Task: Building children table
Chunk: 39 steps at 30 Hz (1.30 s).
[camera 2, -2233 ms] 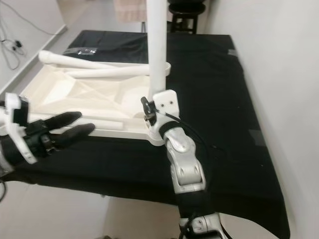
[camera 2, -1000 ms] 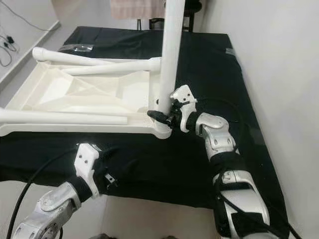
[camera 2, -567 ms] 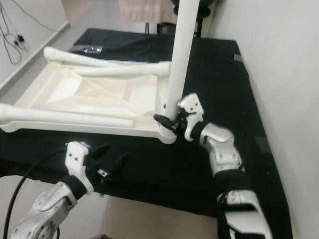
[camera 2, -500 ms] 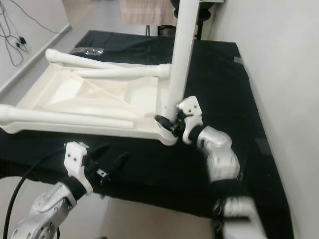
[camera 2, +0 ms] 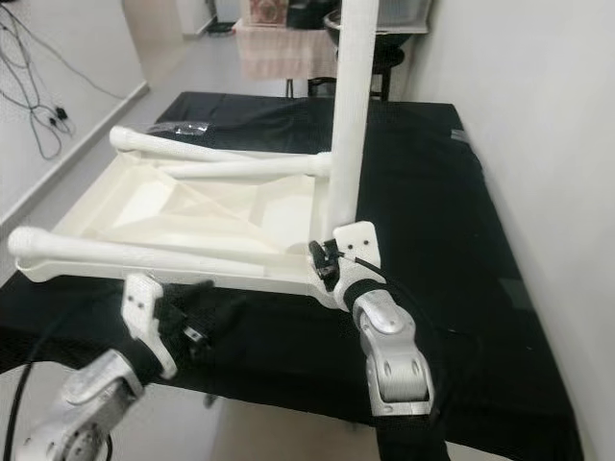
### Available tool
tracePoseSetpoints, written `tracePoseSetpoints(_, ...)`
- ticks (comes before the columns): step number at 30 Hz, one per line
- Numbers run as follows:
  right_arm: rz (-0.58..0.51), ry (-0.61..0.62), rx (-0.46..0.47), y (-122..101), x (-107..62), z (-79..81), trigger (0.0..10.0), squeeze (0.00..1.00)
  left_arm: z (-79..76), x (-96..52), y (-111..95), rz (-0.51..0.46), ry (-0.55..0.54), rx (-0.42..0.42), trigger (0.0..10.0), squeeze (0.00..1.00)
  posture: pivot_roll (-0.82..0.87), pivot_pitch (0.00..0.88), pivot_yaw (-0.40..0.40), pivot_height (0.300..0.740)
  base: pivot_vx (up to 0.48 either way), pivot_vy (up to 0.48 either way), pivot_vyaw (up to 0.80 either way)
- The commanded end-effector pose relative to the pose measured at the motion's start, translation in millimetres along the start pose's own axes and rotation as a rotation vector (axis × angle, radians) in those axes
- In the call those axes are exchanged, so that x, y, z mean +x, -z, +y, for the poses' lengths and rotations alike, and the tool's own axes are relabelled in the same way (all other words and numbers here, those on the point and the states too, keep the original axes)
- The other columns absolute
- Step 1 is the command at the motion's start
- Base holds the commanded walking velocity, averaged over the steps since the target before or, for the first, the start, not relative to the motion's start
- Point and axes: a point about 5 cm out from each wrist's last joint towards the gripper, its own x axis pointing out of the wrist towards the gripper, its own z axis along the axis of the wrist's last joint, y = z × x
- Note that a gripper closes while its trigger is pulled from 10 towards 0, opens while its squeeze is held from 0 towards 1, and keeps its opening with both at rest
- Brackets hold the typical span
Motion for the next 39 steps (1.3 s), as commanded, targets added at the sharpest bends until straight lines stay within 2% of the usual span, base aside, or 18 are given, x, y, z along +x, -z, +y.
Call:
tracePoseSetpoints(1,0.067,-0.002,0.016,14,-1.7,-3.2,10.0,1.00,0.2,-2.2,1,0.007,-0.016,0.005,10.0,0.00,-0.01,0.100,0.029,0.740,0.000,0.000,0.00)
tracePoseSetpoints(2,-0.062,-0.112,0.024,-8,8.8,-6.4,10.0,1.00,-1.9,-3.5,2,0.025,0.006,0.019,10.0,0.00,-0.01,0.112,0.032,0.740,0.000,0.000,0.00)
tracePoseSetpoints(3,-0.103,-0.145,0.026,-15,11.8,-7.6,10.0,1.00,-2.3,-3.8,2,0.030,0.012,0.023,10.0,0.00,-0.01,0.112,0.032,0.740,0.000,0.000,0.00)
tracePoseSetpoints(4,-0.148,-0.225,0.025,-25,16.1,-9.7,10.0,0.22,-3.2,-4.0,3,0.038,0.023,0.025,10.0,0.00,-0.01,0.124,0.036,0.740,0.000,0.000,0.00)
tracePoseSetpoints(6,-0.175,-0.278,0.026,-32,18.3,-11.1,10.0,0.22,-3.7,-4.1,3,0.043,0.029,0.027,10.0,0.00,-0.01,0.124,0.036,0.740,0.000,0.000,0.00)
tracePoseSetpoints(7,-0.196,-0.360,0.031,-38,20.0,-12.9,10.0,0.00,-4.8,-4.0,3,0.043,0.035,0.023,10.0,0.00,-0.01,0.131,0.035,0.740,0.000,0.000,0.00)
tracePoseSetpoints(8,-0.196,-0.360,0.031,-38,20.0,-12.9,10.0,0.00,-4.8,-4.0,3,0.043,0.035,0.023,10.0,0.00,-0.01,0.131,0.035,0.740,0.000,0.000,0.00)
tracePoseSetpoints(11,-0.226,-0.498,-0.026,-47,22.6,-16.2,10.0,0.00,-6.8,-3.1,3,0.043,0.049,0.011,10.0,0.00,-0.01,0.134,0.030,0.740,0.000,0.000,0.00)
tracePoseSetpoints(12,-0.216,-0.649,-0.083,-51,26.1,-15.5,10.0,0.00,-9.1,-1.4,3,0.042,0.066,0.005,10.0,0.00,0.00,0.138,0.016,0.740,0.000,0.000,0.00)
tracePoseSetpoints(17,-0.203,-0.751,-0.091,-52,29.3,-14.3,10.0,0.00,-11.0,-0.1,3,0.042,0.075,0.004,10.0,0.00,0.00,0.138,0.009,0.740,0.000,0.000,0.00)
tracePoseSetpoints(18,-0.200,-0.795,-0.066,-53,33.5,-15.3,2.7,0.00,-11.7,0.5,3,0.042,0.078,0.005,10.0,0.00,0.01,0.137,0.006,0.740,0.000,0.000,0.00)
tracePoseSetpoints(19,-0.192,-0.834,-0.047,-53,37.6,-16.0,0.0,0.00,-12.0,0.9,3,0.039,0.078,0.002,10.0,0.00,0.01,0.137,0.005,0.740,0.000,0.000,0.00)
tracePoseSetpoints(23,-0.186,-0.880,-0.021,-53,43.0,-17.8,0.0,0.00,-12.1,1.3,3,0.035,0.076,-0.003,10.0,0.00,0.01,0.137,0.001,0.740,0.000,0.000,0.00)
tracePoseSetpoints(29,-0.179,-0.838,-0.036,-47,41.9,-23.7,0.0,0.00,-11.7,1.2,2,0.036,0.077,-0.010,10.0,0.00,0.01,0.144,0.003,0.740,0.000,0.000,0.00)
tracePoseSetpoints(33,-0.153,-0.773,-0.066,-36,34.3,-28.1,0.0,0.00,-10.1,-0.5,1,0.041,0.077,-0.012,10.0,0.00,0.01,0.154,0.003,0.740,0.000,0.000,0.00)
tracePoseSetpoints(36,-0.095,-0.661,-0.042,-23,31.8,-24.5,0.0,0.00,-9.7,-1.5,1,0.043,0.078,-0.014,10.0,0.00,0.00,0.157,0.000,0.740,0.000,0.000,0.00)
tracePoseSetpoints(38,0.051,-0.098,-0.009,2,26.8,-26.0,0.0,0.00,-9.9,-1.8,1,0.050,0.081,-0.004,10.0,0.00,0.00,0.169,0.002,0.740,0.000,0.000,0.00)
tracePoseSetpoints(39,0.093,0.087,0.020,9,19.5,-29.3,0.0,0.00,-10.0,-1.8,1,0.052,0.082,0.001,10.0,0.00,0.00,0.169,0.002,0.740,0.000,0.000,0.00)
